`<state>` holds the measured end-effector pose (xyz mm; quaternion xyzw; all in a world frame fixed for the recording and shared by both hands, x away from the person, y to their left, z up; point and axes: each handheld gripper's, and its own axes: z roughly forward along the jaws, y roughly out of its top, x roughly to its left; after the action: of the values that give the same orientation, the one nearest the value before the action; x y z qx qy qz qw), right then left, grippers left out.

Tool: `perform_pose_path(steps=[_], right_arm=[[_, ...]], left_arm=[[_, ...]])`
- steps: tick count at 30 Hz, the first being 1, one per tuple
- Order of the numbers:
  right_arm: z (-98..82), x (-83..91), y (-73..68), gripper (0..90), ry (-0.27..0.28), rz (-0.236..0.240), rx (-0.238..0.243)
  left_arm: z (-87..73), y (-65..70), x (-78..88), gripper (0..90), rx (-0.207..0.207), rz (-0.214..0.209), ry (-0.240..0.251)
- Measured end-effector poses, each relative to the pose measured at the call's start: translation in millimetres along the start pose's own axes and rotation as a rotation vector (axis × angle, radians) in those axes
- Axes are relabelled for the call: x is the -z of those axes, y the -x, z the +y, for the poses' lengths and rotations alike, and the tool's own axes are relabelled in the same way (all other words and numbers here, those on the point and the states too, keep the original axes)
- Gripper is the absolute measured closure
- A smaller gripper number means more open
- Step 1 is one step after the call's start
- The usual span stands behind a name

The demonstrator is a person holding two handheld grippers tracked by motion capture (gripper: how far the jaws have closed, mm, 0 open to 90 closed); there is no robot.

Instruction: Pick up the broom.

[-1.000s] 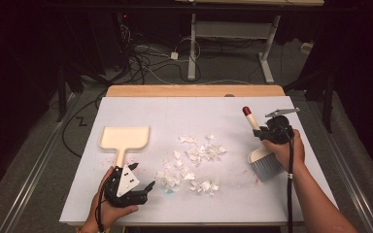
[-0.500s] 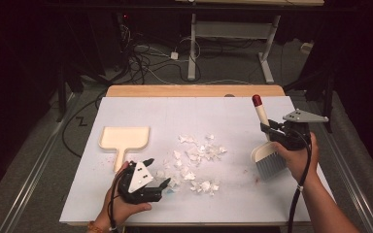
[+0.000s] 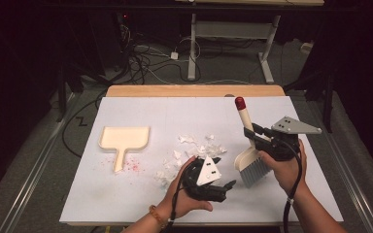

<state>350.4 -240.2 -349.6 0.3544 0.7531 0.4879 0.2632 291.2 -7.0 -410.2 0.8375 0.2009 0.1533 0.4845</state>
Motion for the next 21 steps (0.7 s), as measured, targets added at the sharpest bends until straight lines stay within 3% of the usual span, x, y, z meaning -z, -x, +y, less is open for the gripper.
perform_pose_path(steps=[1,2,3,5,8,10,12,16,18,21], right_arm=[[0.7,-1.0,-3.1,71.2,-0.008,0.014,0.013],[0.7,-1.0,-3.1,71.2,-0.008,0.014,0.013],[0.5,-0.5,-10.2,71.2,0.011,0.011,0.013],[1.1,-2.1,-16.9,71.2,-0.001,0.033,0.025],[1.0,-2.6,-25.8,71.2,0.013,0.044,0.037],[0.8,-1.7,-28.3,71.2,0.023,0.04,0.034],[2.2,-1.8,-33.5,71.1,0.023,0.049,0.058],[3.4,2.1,-38.7,71.0,0.048,0.044,0.062],[3.3,4.3,-39.1,70.6,0.062,0.048,0.051],[4.0,8.1,-39.6,68.9,0.077,0.078,0.057]], left_arm=[[4.1,0.9,-10.0,23.6,0.032,0.001,0.008],[4.1,0.9,-10.0,24.5,0.032,0.001,0.008],[7.4,-1.1,-16.6,24.9,0.081,-0.031,0.028],[9.7,-4.0,-20.9,26.1,0.123,-0.034,0.05],[10.7,-9.6,-24.9,36.7,0.169,-0.033,0.072],[10.2,-11.8,-26.1,38.8,0.18,-0.049,0.079],[9.3,-13.6,-26.8,53.7,0.185,-0.066,0.094],[7.8,-17.1,-22.2,57.4,0.173,-0.071,0.097],[6.5,-20.0,-18.2,59.9,0.174,-0.051,0.086],[2.4,-29.9,-5.9,63.3,0.174,-0.058,0.073]])
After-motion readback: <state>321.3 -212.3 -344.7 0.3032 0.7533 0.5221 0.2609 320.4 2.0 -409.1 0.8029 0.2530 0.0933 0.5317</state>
